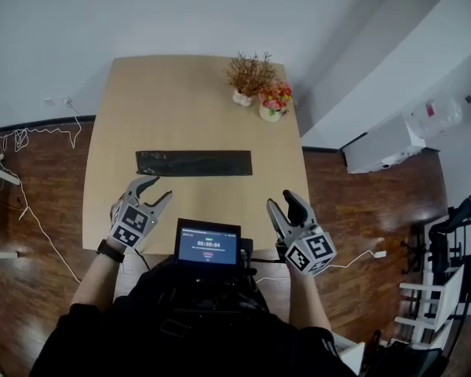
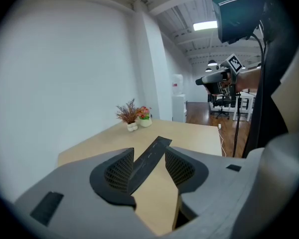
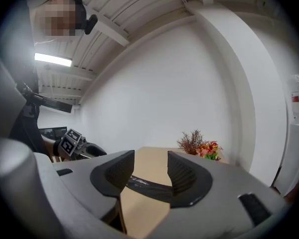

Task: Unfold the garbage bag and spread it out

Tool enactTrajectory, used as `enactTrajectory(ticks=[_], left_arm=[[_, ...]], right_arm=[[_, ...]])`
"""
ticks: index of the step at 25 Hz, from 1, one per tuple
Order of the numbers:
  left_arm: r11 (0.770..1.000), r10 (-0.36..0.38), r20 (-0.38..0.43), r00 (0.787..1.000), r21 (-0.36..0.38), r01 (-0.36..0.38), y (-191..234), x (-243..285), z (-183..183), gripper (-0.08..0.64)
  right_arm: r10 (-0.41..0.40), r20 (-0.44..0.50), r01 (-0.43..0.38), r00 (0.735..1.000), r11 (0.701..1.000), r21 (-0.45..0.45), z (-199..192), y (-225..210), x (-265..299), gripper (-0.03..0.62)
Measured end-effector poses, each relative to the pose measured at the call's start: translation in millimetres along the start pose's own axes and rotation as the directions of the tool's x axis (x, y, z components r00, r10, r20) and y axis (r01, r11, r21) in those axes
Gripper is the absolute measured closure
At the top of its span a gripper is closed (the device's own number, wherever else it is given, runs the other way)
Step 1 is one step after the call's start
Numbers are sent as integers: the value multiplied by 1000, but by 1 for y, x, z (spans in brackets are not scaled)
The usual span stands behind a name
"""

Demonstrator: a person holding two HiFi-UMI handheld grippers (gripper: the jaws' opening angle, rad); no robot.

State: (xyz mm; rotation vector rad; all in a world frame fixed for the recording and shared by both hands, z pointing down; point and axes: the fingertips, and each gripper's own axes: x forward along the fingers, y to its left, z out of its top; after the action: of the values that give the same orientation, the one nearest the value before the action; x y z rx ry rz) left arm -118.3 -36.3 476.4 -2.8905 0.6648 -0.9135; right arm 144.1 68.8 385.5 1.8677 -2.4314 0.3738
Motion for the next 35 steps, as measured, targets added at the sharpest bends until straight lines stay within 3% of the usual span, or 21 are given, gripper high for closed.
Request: enactTrajectory(ticks=[8,13,19,27,35], left_arm=[[997,-79,-59,995,-3,79,31,53,-26,364],[988,-144,-129,981,32,149,19,103,-45,378],[978,-198,-201,959,19,206,7,156,-65,427],[948,-277,-370,887,45,315,-9,244,-106,427],[916,-323,-501,803,49,399,-27,280,-156,434]], right_arm=[[-11,-38,9,999,999,-38,11,-15,59,380],[6,-78,-9,997,999,-31,-1,-29,85,380],[47,-147,-51,988,998,-24,-24,-43,115,380],[95,-255,-86,962,995,46,-74,-65,150,380],[121,-319,-102,940,992,77,-106,-83,162,380]])
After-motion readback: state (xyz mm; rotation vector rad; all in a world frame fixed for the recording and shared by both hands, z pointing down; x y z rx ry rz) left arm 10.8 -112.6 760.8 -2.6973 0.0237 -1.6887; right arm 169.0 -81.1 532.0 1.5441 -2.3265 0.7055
